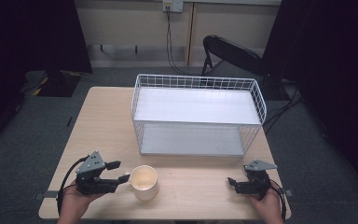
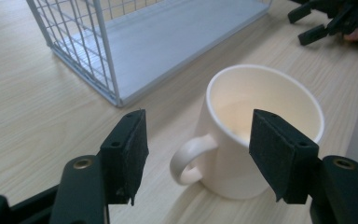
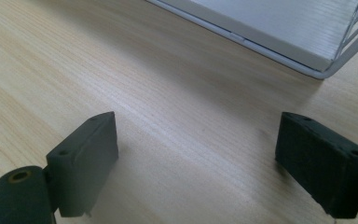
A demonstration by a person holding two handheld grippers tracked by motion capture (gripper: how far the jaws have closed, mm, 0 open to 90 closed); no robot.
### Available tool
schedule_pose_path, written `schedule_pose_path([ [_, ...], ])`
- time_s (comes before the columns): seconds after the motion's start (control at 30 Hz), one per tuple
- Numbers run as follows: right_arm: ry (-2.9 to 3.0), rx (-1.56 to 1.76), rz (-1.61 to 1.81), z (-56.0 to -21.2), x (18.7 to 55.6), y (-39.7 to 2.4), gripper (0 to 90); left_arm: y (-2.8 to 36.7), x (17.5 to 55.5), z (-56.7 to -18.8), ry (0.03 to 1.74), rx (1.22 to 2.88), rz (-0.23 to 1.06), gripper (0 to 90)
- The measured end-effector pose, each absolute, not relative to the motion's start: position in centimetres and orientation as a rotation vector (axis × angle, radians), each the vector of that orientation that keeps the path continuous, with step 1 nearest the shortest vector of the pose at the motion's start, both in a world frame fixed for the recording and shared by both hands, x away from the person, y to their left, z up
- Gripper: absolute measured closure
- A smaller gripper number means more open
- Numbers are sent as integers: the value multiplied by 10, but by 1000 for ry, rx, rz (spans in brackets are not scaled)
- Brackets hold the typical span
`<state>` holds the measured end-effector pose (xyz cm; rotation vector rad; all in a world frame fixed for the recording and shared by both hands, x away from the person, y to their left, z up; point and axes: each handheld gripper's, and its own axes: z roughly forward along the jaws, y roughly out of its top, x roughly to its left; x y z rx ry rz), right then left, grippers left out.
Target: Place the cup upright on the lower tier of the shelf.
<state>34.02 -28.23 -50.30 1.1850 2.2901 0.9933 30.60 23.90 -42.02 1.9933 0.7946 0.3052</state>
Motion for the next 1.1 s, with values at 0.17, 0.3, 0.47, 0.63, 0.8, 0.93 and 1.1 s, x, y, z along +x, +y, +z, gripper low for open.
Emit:
schedule_pose_path([
  [0.17, 2290, 1186, 993, -503, 340, -282, 125, 227, 310, -415, 778, 2025, 289, 386],
  [0.3, 2289, 1187, 993, -503, 340, -282, 125, 219, 312, -416, 773, 2037, 283, 388],
  [0.47, 2287, 1189, 994, -503, 340, -282, 125, 212, 313, -417, 779, 2037, 284, 401],
  [0.63, 2287, 1189, 994, -503, 340, -282, 125, 206, 316, -421, 780, 2071, 282, 421],
  [0.8, 2287, 1189, 994, -503, 340, -282, 125, 201, 318, -424, 776, 2109, 288, 456],
  [0.93, 2287, 1190, 994, -503, 340, -282, 125, 199, 320, -427, 796, 2113, 285, 484],
  [1.1, 2287, 1190, 994, -503, 340, -282, 125, 197, 322, -433, 816, 2117, 267, 544],
])
